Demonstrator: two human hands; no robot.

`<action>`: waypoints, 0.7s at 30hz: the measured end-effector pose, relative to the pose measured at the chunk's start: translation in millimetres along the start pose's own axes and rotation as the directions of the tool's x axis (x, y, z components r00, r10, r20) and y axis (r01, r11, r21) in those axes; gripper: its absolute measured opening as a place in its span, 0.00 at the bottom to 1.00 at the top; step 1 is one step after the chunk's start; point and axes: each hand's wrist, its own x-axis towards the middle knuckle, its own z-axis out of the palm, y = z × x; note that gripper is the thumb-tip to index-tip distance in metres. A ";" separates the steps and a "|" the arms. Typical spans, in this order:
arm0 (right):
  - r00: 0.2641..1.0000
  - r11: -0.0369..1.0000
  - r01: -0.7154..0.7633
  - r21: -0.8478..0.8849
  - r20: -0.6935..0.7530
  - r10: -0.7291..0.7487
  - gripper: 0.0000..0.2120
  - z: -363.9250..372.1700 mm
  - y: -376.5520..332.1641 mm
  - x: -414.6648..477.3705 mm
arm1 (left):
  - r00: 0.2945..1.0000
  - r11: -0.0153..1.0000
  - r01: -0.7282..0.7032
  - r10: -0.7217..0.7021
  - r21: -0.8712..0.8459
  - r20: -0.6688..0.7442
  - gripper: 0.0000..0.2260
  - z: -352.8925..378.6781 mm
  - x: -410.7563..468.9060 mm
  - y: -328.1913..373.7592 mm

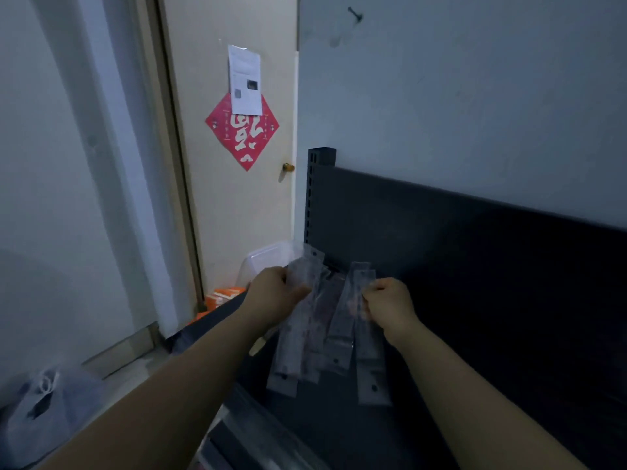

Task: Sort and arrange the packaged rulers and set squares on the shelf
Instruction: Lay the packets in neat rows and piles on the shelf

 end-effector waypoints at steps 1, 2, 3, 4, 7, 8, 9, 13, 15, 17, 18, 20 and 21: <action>1.000 1.000 -0.003 -0.020 -0.030 0.002 0.09 4.8 2.1 1.7 | 0.999 0.999 -0.034 0.034 0.028 0.011 0.08 0.5 8.8 -2.3; 0.998 0.999 -0.006 -0.035 -0.069 0.003 0.08 9.5 3.5 2.9 | 0.998 0.996 -0.068 0.066 0.052 0.024 0.06 1.2 17.2 -4.1; 0.995 0.999 -0.020 -0.045 -0.103 0.016 0.08 14.2 5.5 4.7 | 0.994 0.992 -0.099 0.096 0.071 0.045 0.06 2.8 24.6 -6.1; 0.991 0.997 -0.038 -0.061 -0.132 0.030 0.09 18.4 5.8 4.9 | 0.989 0.986 -0.135 0.129 0.093 0.069 0.06 3.9 30.2 -7.9; 0.981 0.994 -0.065 -0.085 -0.189 0.048 0.09 29.0 4.5 1.7 | 0.973 0.965 -0.218 0.204 0.144 0.107 0.13 11.7 45.3 -18.3; 0.980 0.994 -0.056 -0.097 -0.197 0.036 0.10 32.5 4.3 -0.1 | 0.966 0.957 -0.247 0.231 0.155 0.112 0.14 15.0 48.8 -22.0; 0.976 0.992 -0.048 -0.120 -0.217 0.021 0.16 35.4 5.6 -0.6 | 0.961 0.949 -0.268 0.249 0.168 0.123 0.14 17.9 51.6 -25.3; 0.968 0.964 -0.030 -0.265 -0.248 -0.038 0.21 41.0 8.5 -8.9 | 0.959 0.919 -0.269 0.228 0.290 0.168 0.17 21.4 55.6 -33.6; 0.973 0.944 -0.015 -0.330 -0.223 -0.063 0.21 39.2 6.3 -16.4 | 0.951 0.882 -0.301 0.252 0.364 0.177 0.19 19.3 55.3 -36.0; 0.977 0.919 0.018 -0.394 -0.188 -0.100 0.21 35.4 1.6 -25.6 | 0.927 0.824 -0.375 0.327 0.425 0.184 0.20 15.2 50.8 -35.6; 0.979 0.901 0.033 -0.432 -0.168 -0.116 0.21 33.2 -0.7 -30.3 | 0.911 0.803 -0.412 0.366 0.430 0.190 0.20 13.0 47.4 -34.3; 0.982 0.855 0.046 -0.516 -0.133 -0.134 0.23 27.8 -7.9 -41.3 | 0.873 0.771 -0.487 0.437 0.410 0.215 0.20 8.6 40.1 -29.9; 0.982 0.833 0.054 -0.551 -0.122 -0.145 0.23 25.0 -11.6 -48.0 | 0.852 0.755 -0.524 0.471 0.393 0.229 0.19 6.2 35.9 -27.0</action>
